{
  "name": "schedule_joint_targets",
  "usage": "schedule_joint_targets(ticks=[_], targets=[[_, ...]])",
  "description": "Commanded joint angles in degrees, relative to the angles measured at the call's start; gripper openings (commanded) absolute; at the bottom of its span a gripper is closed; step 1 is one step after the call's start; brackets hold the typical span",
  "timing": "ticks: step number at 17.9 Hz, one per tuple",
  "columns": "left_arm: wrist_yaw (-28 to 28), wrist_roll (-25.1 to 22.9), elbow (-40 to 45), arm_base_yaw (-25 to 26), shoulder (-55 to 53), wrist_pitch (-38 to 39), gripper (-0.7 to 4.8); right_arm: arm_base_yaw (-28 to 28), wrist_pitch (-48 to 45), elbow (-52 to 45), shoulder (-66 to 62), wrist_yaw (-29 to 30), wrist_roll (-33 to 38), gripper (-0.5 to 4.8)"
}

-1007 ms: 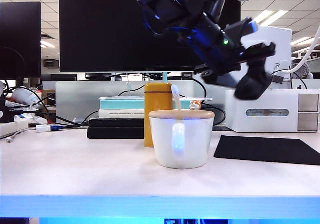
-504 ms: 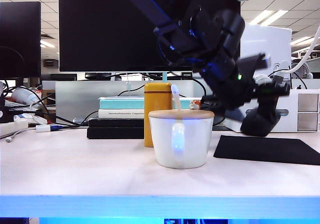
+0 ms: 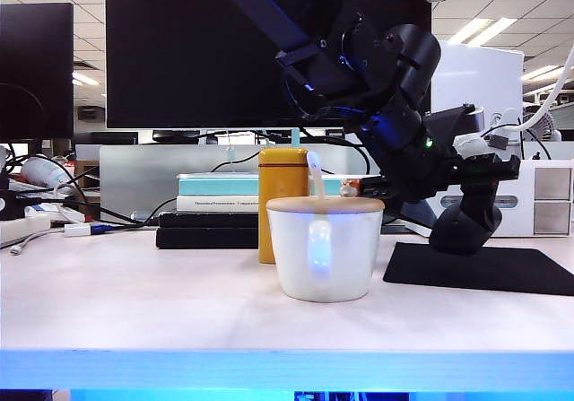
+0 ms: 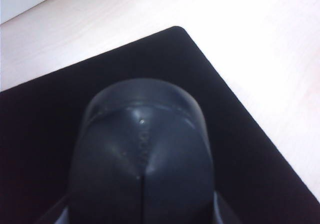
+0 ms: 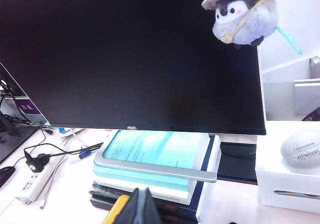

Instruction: Place the black mouse on the black mouse pad.

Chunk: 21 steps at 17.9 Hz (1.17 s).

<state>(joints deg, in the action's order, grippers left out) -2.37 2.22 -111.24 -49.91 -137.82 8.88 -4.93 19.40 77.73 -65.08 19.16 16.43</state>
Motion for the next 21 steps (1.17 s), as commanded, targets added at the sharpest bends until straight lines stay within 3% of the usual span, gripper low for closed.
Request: schedule_joint_targets(ticks=[1, 2, 9, 10, 11, 12, 13, 15, 18, 21], targets=[[-0.3, 0.0, -0.2, -0.3, -0.2, -0.4, 3.95, 0.0, -0.8, 0.4, 0.2, 0.1, -0.2, -0.01], [-0.2, 0.0, -0.2, -0.3, -0.2, -0.7, 4.42, 0.0, -0.7, 0.4, 0.3, 0.1, -0.2, -0.01], [1.3, -0.1, -0.3, -0.3, 3.2, 0.4, 4.40, 0.0, -0.8, 0.4, 0.3, 0.1, -2.2, -0.01], [2.0, -0.3, -0.3, -0.3, 5.0, 0.2, 3.93, 0.0, -0.8, 0.4, 0.3, 0.1, -3.5, -0.01], [2.4, -0.3, -0.3, -0.3, 6.8, 0.2, 3.09, 0.0, -1.2, 0.4, 0.3, 0.1, -3.4, -0.01], [2.4, -0.3, -0.3, -0.3, 9.3, 0.2, 1.44, 0.0, -1.6, 0.4, 0.3, 0.1, -3.4, -0.01], [2.4, -0.3, -0.3, -0.3, 11.5, 0.4, 0.14, 0.0, -2.0, 0.4, 0.5, 0.2, -3.4, -0.01], [2.6, -0.6, -0.3, -0.2, 17.4, 0.7, -0.05, 0.0, -2.7, 0.4, 1.0, 0.3, -3.4, -0.01], [4.7, -5.6, -0.3, -0.2, 29.1, 3.5, -0.05, 0.0, -3.0, 0.4, 2.7, 0.5, -3.4, -0.01], [9.3, -8.5, -0.3, -0.2, 42.0, 13.2, -0.05, 0.0, -2.9, 0.4, 4.7, 0.5, -5.2, -0.01]])
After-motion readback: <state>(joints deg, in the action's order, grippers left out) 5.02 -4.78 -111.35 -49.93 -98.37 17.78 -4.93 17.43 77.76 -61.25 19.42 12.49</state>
